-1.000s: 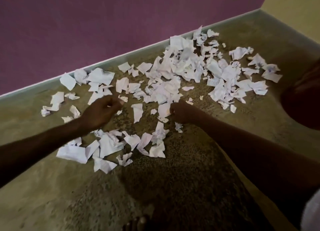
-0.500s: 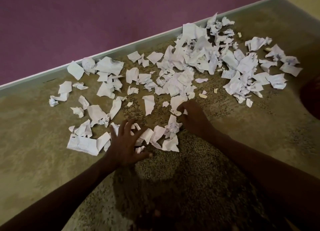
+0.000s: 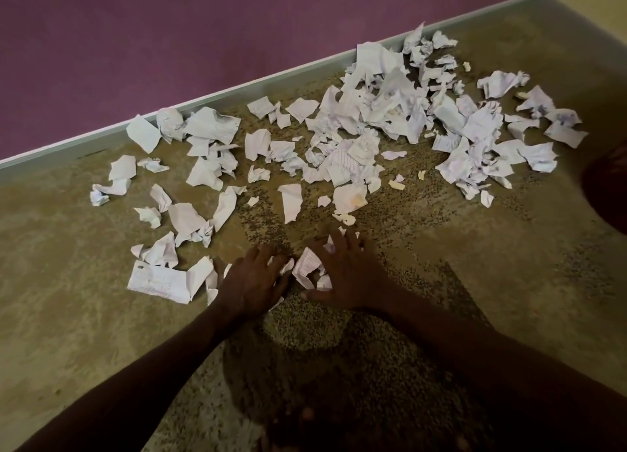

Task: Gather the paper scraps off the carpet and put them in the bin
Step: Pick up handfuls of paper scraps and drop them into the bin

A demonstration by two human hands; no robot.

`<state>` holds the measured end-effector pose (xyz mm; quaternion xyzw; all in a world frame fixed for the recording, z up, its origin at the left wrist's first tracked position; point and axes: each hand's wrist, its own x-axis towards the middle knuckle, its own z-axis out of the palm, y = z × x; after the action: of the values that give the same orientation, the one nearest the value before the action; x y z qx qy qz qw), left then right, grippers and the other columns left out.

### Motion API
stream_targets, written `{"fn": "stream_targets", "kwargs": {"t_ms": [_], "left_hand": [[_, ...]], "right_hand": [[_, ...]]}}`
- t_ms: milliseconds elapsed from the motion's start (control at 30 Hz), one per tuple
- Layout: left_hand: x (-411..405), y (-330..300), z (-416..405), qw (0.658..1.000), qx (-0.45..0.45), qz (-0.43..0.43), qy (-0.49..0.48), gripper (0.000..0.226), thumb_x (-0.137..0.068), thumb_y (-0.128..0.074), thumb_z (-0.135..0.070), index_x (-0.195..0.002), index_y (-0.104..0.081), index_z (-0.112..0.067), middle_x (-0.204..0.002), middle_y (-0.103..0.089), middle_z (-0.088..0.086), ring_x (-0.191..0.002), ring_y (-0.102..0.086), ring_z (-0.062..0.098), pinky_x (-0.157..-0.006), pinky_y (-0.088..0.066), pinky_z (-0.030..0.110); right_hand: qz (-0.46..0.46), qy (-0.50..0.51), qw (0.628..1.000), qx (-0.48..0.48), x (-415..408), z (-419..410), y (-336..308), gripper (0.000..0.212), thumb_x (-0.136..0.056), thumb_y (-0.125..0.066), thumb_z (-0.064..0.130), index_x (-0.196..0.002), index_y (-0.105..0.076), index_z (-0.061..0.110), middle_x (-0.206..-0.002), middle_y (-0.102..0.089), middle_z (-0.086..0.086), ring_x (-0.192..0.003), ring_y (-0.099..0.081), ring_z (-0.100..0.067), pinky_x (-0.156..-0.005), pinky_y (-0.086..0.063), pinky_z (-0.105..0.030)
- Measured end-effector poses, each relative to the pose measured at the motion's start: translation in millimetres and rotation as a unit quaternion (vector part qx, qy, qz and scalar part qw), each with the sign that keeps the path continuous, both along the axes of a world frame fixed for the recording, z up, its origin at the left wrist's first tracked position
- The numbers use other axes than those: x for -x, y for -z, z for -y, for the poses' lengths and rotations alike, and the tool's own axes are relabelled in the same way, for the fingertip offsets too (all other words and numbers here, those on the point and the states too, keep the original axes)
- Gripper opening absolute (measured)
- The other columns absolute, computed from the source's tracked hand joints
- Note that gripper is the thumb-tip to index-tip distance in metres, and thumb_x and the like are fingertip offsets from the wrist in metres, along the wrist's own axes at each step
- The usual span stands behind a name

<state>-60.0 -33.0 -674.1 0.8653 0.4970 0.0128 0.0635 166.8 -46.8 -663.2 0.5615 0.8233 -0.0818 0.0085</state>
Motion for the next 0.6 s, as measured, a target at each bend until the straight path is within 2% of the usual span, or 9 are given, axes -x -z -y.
{"fn": "stream_targets", "kwargs": {"t_ms": [67, 167, 267, 333, 367, 433, 500, 533, 600], "left_hand": [[-0.1, -2.6, -1.8, 1.000, 0.003, -0.001, 0.003, 0.034, -0.092, -0.049, -0.043, -0.114, -0.063, -0.020, -0.106, -0.063, 0.010, -0.088, -0.064, 0.033, -0.053, -0.053, 0.038], [1.8, -9.7, -6.3, 1.000, 0.006, 0.022, -0.009, 0.040, -0.093, -0.043, -0.047, -0.113, -0.065, -0.019, -0.100, -0.067, 0.008, -0.078, -0.068, 0.031, -0.052, -0.053, 0.036], [3.7, -19.9, -11.1, 0.993, -0.022, 0.102, -0.049, 0.041, -0.093, -0.045, -0.044, -0.111, -0.067, -0.014, -0.092, -0.067, 0.010, -0.069, -0.066, 0.031, -0.054, -0.052, 0.034], [3.1, -29.3, -16.1, 0.982, -0.028, 0.165, -0.089, 0.035, -0.093, -0.049, -0.040, -0.106, -0.067, -0.013, -0.088, -0.067, 0.010, -0.070, -0.064, 0.029, -0.058, -0.050, 0.031], [2.1, -35.0, -19.0, 0.975, -0.024, 0.195, -0.106, 0.034, -0.093, -0.049, -0.040, -0.103, -0.067, -0.014, -0.086, -0.067, 0.008, -0.070, -0.063, 0.026, -0.060, -0.047, 0.030], [-0.3, -44.8, -25.1, 0.963, -0.014, 0.238, -0.127, 0.034, -0.094, -0.047, -0.043, -0.098, -0.066, -0.016, -0.082, -0.067, 0.005, -0.071, -0.061, 0.022, -0.062, -0.042, 0.028], [-3.8, -55.5, -29.5, 0.953, -0.019, 0.267, -0.139, 0.030, -0.095, -0.048, -0.042, -0.091, -0.065, -0.017, -0.074, -0.067, 0.002, -0.068, -0.061, 0.020, -0.061, -0.044, 0.030], [-5.5, -60.0, -31.7, 0.948, -0.025, 0.283, -0.144, 0.029, -0.094, -0.050, -0.040, -0.088, -0.064, -0.016, -0.070, -0.066, 0.001, -0.065, -0.061, 0.020, -0.059, -0.046, 0.034], [-7.8, -66.3, -37.6, 0.936, -0.032, 0.311, -0.160, 0.027, -0.093, -0.055, -0.036, -0.090, -0.064, -0.011, -0.068, -0.066, 0.004, -0.063, -0.062, 0.022, -0.059, -0.048, 0.039]], "right_hand": [[0.011, -0.020, 1.000, -0.020, 0.8, 0.7, 3.0, 0.083, -0.076, -0.038, 0.084, -0.143, -0.038, 0.035, -0.153, -0.032, -0.021, -0.122, -0.046, -0.043, -0.091, -0.041, -0.053], [0.018, -0.057, 0.996, -0.067, -0.4, 4.4, 10.5, 0.057, -0.082, -0.049, 0.065, -0.127, -0.056, 0.032, -0.138, -0.051, -0.021, -0.112, -0.054, -0.044, -0.082, -0.047, -0.049], [0.006, -0.070, 0.993, -0.093, -2.1, 10.9, 12.5, 0.039, -0.083, -0.048, 0.051, -0.111, -0.063, 0.028, -0.121, -0.061, -0.018, -0.102, -0.060, -0.042, -0.061, -0.052, -0.037], [-0.005, -0.089, 0.993, -0.082, -5.5, 8.2, 17.0, 0.032, -0.084, -0.050, 0.046, -0.108, -0.061, 0.028, -0.115, -0.062, -0.018, -0.097, -0.063, -0.040, -0.049, -0.051, -0.033], [-0.029, -0.093, 0.994, -0.056, -8.1, 5.3, 18.0, 0.030, -0.085, -0.054, 0.042, -0.111, -0.058, 0.027, -0.116, -0.061, -0.019, -0.096, -0.063, -0.040, -0.049, -0.052, -0.034], [-0.113, -0.079, 0.990, 0.014, -12.6, 1.2, 18.1, 0.034, -0.088, -0.058, 0.035, -0.120, -0.050, 0.027, -0.123, -0.056, -0.019, -0.099, -0.060, -0.039, -0.060, -0.053, -0.038], [-0.173, -0.036, 0.983, 0.056, -14.7, -1.1, 12.2, 0.037, -0.090, -0.059, 0.032, -0.125, -0.050, 0.024, -0.115, -0.052, -0.012, -0.096, -0.056, -0.030, -0.068, -0.046, -0.032], [-0.200, -0.009, 0.977, 0.070, -14.6, -3.0, 6.5, 0.033, -0.089, -0.061, 0.030, -0.121, -0.054, 0.022, -0.105, -0.051, -0.006, -0.092, -0.054, -0.024, -0.067, -0.041, -0.029], [-0.293, 0.032, 0.950, 0.099, -14.9, -9.6, -6.5, 0.013, -0.087, -0.064, 0.026, -0.097, -0.059, 0.020, -0.087, -0.050, 0.002, -0.077, -0.050, -0.018, -0.061, -0.035, -0.028]]}}
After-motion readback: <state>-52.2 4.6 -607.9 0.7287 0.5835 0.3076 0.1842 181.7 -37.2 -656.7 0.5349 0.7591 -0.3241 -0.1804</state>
